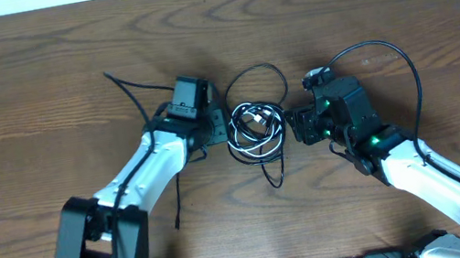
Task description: Untangle cables
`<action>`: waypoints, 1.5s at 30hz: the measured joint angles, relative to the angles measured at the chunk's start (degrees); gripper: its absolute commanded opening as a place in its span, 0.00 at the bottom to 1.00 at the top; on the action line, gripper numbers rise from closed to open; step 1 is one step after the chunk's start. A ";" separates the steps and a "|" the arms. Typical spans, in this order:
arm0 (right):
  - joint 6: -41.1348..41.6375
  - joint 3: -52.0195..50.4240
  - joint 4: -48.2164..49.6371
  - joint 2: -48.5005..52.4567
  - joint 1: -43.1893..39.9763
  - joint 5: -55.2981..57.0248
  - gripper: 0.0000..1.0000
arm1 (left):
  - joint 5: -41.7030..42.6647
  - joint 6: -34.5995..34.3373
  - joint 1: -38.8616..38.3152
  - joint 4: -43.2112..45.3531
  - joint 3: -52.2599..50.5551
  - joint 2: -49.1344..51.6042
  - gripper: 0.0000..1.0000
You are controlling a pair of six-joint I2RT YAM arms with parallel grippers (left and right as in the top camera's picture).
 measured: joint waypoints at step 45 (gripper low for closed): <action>8.94 0.00 -0.39 0.00 0.00 -4.28 0.58 | 6.64 -10.93 -2.99 14.43 0.00 3.21 0.08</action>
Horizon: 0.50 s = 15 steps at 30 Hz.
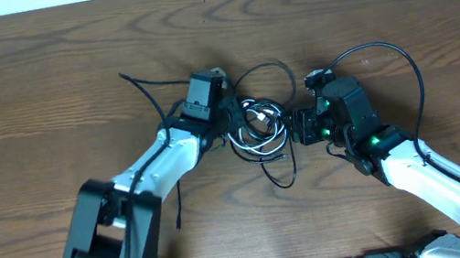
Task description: Untangle cables
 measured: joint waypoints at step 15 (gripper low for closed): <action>26.71 0.00 0.07 0.00 0.00 -5.62 0.54 | 13.40 2.40 0.00 2.45 0.00 -8.61 0.08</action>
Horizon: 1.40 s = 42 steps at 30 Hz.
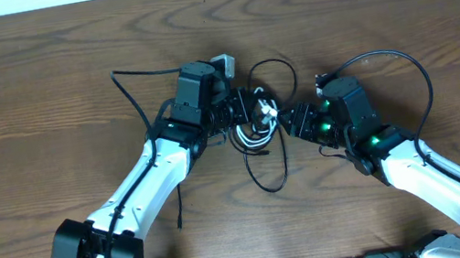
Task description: Untangle cables
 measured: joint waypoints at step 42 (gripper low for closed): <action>-5.75 0.15 -2.25 0.02 -0.11 6.73 0.26 | 34.86 -13.35 8.96 33.64 0.04 -0.15 0.11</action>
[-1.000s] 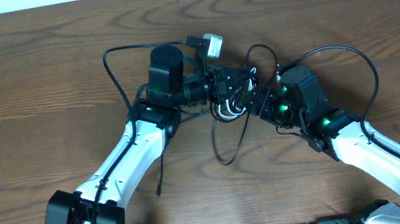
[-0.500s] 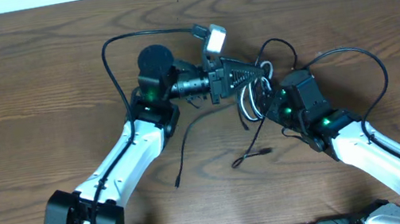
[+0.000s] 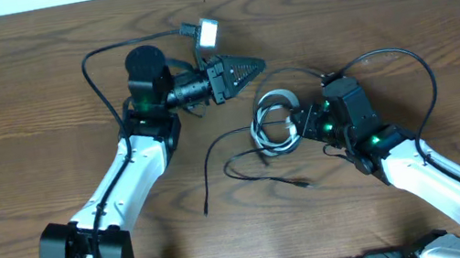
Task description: Untangle cables
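Observation:
A white cable coil (image 3: 264,133) lies in the middle of the wooden table. A thin black cable (image 3: 304,184) sprawls loose to its left and front, both ends on the wood, with one strand arcing up over the coil. My left gripper (image 3: 259,65) points right, above and left of the coil; its fingers meet in a point and appear to pinch that black strand. My right gripper (image 3: 297,124) presses against the coil's right side, shut on the white cable.
The left arm's own black lead (image 3: 90,63) loops out at upper left, and the right arm's lead (image 3: 426,79) arcs at right. The table's far edge runs along the top.
My left gripper was at the bundle's left side and is now up and away from it. The black cable has come out of the bundle and lies spread on the wood. The right gripper stays on the white coil.
Both grippers flanked a tangled white and black bundle. The left one then closed in on it from the left while the right one held the right side. Then both were in the bundle. Now the black cable lies mostly apart from the white coil.

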`<action>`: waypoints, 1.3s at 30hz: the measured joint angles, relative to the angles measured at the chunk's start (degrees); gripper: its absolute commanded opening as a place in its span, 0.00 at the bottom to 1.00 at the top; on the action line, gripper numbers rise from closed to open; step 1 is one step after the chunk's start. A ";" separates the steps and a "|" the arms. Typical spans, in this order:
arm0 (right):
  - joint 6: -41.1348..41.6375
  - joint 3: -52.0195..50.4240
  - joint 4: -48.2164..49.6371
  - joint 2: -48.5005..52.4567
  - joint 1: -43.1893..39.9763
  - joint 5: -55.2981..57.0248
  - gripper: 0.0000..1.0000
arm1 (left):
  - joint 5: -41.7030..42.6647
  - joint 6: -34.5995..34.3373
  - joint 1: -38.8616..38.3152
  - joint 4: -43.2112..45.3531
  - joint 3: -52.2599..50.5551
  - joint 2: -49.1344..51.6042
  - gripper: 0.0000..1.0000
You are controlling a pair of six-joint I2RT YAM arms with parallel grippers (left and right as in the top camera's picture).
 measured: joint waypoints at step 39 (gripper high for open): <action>-9.29 0.00 -8.85 0.00 -8.37 5.75 0.47 | -58.77 22.05 -19.10 -50.64 0.39 -0.09 0.60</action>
